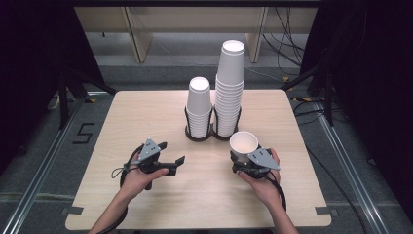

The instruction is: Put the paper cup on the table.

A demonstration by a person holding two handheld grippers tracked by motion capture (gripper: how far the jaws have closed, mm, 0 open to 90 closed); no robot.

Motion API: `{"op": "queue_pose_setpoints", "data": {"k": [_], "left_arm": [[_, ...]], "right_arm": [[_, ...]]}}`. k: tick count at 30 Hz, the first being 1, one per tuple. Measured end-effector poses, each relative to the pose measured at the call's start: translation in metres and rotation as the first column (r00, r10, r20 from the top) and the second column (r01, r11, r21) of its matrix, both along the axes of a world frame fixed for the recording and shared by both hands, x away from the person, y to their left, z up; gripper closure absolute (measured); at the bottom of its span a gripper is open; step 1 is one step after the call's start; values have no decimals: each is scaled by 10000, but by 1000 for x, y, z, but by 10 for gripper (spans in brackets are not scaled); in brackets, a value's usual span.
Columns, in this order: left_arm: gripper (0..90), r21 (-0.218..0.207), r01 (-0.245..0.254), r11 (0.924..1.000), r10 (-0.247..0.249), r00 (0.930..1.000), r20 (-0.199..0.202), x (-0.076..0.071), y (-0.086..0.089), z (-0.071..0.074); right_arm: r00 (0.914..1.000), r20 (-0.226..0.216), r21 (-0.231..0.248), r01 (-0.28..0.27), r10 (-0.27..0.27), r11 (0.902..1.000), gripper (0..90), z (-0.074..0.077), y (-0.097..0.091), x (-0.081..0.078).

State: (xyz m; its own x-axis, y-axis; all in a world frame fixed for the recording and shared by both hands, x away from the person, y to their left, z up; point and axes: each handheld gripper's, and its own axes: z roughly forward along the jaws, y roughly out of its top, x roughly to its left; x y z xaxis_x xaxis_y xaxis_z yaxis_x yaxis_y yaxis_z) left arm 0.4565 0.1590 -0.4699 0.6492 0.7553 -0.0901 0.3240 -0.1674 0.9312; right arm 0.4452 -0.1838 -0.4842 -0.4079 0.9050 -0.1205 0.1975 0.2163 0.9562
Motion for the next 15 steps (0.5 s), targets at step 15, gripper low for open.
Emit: {"op": "queue_pose_setpoints", "data": {"k": [15], "left_arm": [[106,46,108,9999,-108,9999,-50,1,-1,-4]], "right_arm": [[9977,-632,187,-234,246,9996,148,-11,7,9]]}}
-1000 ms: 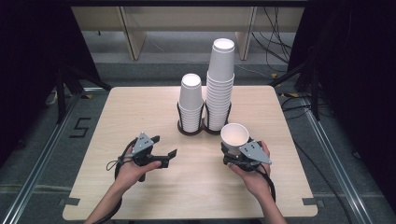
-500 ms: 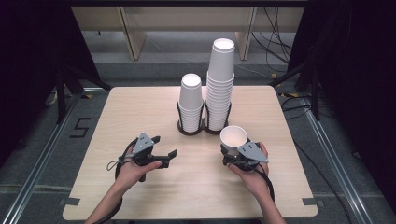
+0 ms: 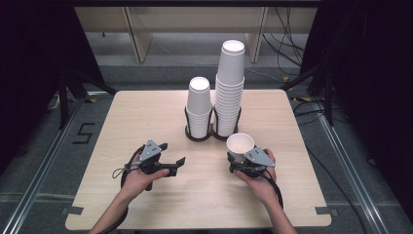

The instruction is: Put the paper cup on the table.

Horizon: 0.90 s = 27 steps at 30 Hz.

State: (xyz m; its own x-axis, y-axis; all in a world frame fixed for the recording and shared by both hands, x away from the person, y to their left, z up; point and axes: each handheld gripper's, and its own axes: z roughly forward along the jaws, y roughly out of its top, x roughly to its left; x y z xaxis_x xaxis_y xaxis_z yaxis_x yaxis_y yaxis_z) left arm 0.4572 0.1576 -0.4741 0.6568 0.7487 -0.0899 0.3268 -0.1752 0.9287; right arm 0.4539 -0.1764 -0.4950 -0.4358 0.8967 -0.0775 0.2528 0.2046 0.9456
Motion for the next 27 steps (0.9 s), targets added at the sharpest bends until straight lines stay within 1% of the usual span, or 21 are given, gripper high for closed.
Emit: {"op": "queue_pose_setpoints", "data": {"k": [1,2,5,6,7,12,13,15,17,19,21,22,24,25,26,27], "left_arm": [[106,83,-42,10000,42,10000,-40,-1,0,0],[106,73,-40,10000,40,10000,-49,-1,0,0],[106,83,-30,10000,31,10000,-74,-1,0,-1],[106,87,-29,10000,29,10000,-75,-1,0,-1],[106,-1,9,10000,-9,10000,-35,0,-1,-2],[106,44,-12,10000,12,10000,-62,0,0,-2],[106,41,-9,10000,10,10000,-66,0,0,-3],[106,75,-23,10000,23,10000,-83,0,0,-3],[106,99,-42,9999,43,9999,-120,0,0,-3],[106,121,-47,9999,49,9999,-137,0,1,-3],[106,122,-60,9999,62,9999,-147,0,1,-4],[106,131,-57,9999,59,9999,-151,0,1,-4],[106,128,-56,9999,58,9999,-147,0,1,-4],[106,130,-51,9999,53,9999,-154,0,1,-4],[106,133,-48,9999,50,9999,-162,-1,1,-4],[106,137,-48,9999,50,9999,-160,-1,1,-4]], "right_arm": [[10000,39,-117,51,-50,9999,147,-1,0,1],[10000,76,-278,21,-19,9996,147,-1,0,2],[10000,-16,-134,36,-37,9999,144,-2,2,3],[10000,19,-162,34,-33,9999,143,-2,1,3],[10000,31,-172,45,-44,9998,142,-2,1,3],[10000,-24,-151,57,-58,9999,136,-2,2,3],[10000,-6,-205,41,-41,9998,134,-2,2,3],[10000,-38,-170,-5,5,9999,107,-2,3,2],[9998,-163,-163,-146,144,9998,49,-2,3,2],[9992,-309,36,-256,257,9997,5,-2,4,1],[9995,-300,10,-131,131,9999,5,-2,4,0],[9993,-357,-153,-77,71,9999,5,-3,3,0],[9994,-347,-105,-45,41,9999,5,-2,2,-1],[9993,-353,-240,-84,76,9997,5,-2,1,-1],[9991,-407,-111,-88,83,9999,5,-2,2,-2],[9993,-367,-255,-111,101,9996,5,-1,1,-2]]}}
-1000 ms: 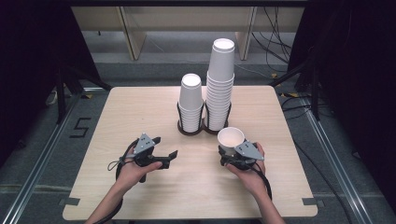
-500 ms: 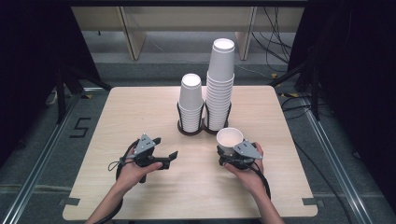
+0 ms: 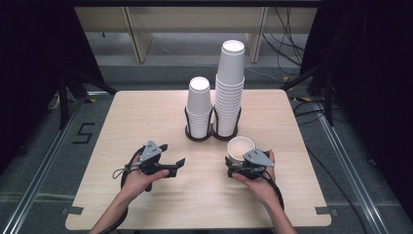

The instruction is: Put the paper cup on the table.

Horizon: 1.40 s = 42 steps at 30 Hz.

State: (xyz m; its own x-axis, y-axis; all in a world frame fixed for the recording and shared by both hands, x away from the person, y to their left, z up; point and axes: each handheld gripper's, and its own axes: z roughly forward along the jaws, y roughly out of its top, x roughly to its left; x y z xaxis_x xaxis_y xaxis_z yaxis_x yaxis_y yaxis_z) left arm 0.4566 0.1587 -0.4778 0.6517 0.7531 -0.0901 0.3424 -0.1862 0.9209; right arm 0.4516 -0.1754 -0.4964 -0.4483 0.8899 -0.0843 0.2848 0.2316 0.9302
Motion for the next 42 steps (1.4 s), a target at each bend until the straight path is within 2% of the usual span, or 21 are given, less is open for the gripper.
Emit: {"op": "queue_pose_setpoints", "data": {"k": [1,2,3,4,5,11,13,15,16,17,18,19,20,21,23,27,31,33,34,35,42], "left_arm": [[107,-2,3,10000,-3,10000,-2,0,0,0],[107,1,1,10000,-1,10000,2,0,0,0],[106,2,1,10000,-1,10000,4,0,0,0],[107,2,2,10000,-2,10000,12,0,0,0],[106,-12,1,10000,-1,10000,16,0,0,0],[107,-9,0,10000,0,10000,-1,0,1,-1],[106,7,16,10000,-16,10000,7,0,0,-1],[107,2,23,10000,-23,10000,6,0,0,-1],[106,-23,39,10000,-39,10000,16,0,0,-1],[107,-3,7,10000,-7,10000,-6,0,0,-1],[107,-9,5,10000,-5,10000,-13,0,0,-1],[106,-13,0,10000,0,10000,-14,0,0,-1],[107,-2,6,10000,-6,10000,-17,0,0,-2],[107,-35,28,10000,-28,10000,7,0,0,-2],[106,2,26,10000,-26,10000,-9,0,-1,-2],[107,26,3,10000,-3,10000,-43,-1,-1,-2],[107,57,-11,10000,11,10000,-56,-1,-1,-3],[107,54,-12,10000,12,10000,-54,-1,0,-3],[107,54,-12,10000,12,10000,-46,-1,0,-3],[107,54,-16,10000,16,10000,-41,-1,0,-3],[108,124,-41,9999,41,10000,-33,-1,1,-3]], "right_arm": [[10000,-39,171,-83,83,9998,5,1,0,-1],[10000,-44,75,4,-4,10000,5,1,-1,-2],[9999,-76,210,-103,105,9997,5,1,0,-3],[9997,-234,287,-82,88,9996,4,1,0,-5],[9997,-176,14,-155,155,9999,5,0,-2,-4],[9997,-196,12,-155,155,9999,5,2,-8,-12],[9993,-327,49,-169,170,9998,5,3,-8,-15],[9994,-223,-114,-251,248,9996,5,3,-11,-17],[9991,-314,-140,-287,282,9995,5,3,-12,-19],[9989,-351,-42,-301,300,9995,5,2,-12,-21],[9993,-171,-115,-348,346,9993,5,2,-15,-21],[9989,-264,-48,-383,382,9993,5,2,-16,-22],[9990,-373,-62,-254,251,9997,5,3,-17,-25],[9995,-133,-182,-304,301,9994,5,3,-19,-24],[9990,-362,-87,-281,278,9996,5,3,-21,-28],[9991,-377,-44,-201,199,9998,5,4,-28,-33],[9994,-329,-37,-68,66,10000,5,6,-35,-37],[9999,-140,-155,16,-18,9999,5,6,-38,-39],[9996,-286,-89,43,-45,10000,5,7,-40,-40],[9998,-201,-177,55,-59,9998,5,7,-43,-41],[9985,-140,-156,531,-533,9985,5,6,-61,-47]]}}
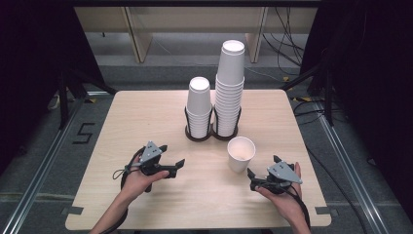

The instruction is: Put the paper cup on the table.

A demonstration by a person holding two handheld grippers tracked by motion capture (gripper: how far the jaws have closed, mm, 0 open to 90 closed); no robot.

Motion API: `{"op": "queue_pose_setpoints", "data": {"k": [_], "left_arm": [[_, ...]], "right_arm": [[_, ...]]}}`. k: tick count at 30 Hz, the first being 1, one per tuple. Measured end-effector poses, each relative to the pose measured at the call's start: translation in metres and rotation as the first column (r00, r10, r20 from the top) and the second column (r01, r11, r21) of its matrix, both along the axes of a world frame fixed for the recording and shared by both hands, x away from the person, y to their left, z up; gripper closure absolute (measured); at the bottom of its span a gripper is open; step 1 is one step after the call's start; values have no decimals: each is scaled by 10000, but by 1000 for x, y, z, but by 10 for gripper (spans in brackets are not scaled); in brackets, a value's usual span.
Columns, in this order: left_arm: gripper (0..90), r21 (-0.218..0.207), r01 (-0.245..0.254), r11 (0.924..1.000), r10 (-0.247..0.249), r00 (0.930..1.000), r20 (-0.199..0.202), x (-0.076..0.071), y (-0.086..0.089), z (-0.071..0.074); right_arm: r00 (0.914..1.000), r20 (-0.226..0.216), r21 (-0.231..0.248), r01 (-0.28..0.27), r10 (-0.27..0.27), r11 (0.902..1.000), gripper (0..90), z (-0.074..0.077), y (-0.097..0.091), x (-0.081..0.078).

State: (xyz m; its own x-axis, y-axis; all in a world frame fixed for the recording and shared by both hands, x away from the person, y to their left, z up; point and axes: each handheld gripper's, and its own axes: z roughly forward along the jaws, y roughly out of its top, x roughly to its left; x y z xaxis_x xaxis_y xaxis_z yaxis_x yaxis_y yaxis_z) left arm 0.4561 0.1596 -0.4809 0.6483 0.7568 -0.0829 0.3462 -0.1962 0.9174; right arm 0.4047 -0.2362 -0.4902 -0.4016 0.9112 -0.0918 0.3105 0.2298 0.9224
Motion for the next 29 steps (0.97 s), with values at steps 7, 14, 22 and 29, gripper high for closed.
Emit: {"op": "queue_pose_setpoints", "data": {"k": [7,14,22,29], "left_arm": [[109,26,-1,10000,1,10000,-21,0,0,-1],[111,95,-17,10000,17,10000,2,0,0,-2],[115,104,46,9999,-47,10000,46,0,-1,-4],[84,193,358,9992,-356,9993,-111,-1,-11,-4]], "right_arm": [[9948,388,80,935,-938,9956,5,0,-26,-2],[9754,795,427,2027,-2056,9783,5,1,-44,-2],[9518,1200,471,2787,-2824,9592,5,0,-57,-2],[9419,1395,606,2997,-3054,9521,5,0,-64,-3]]}}
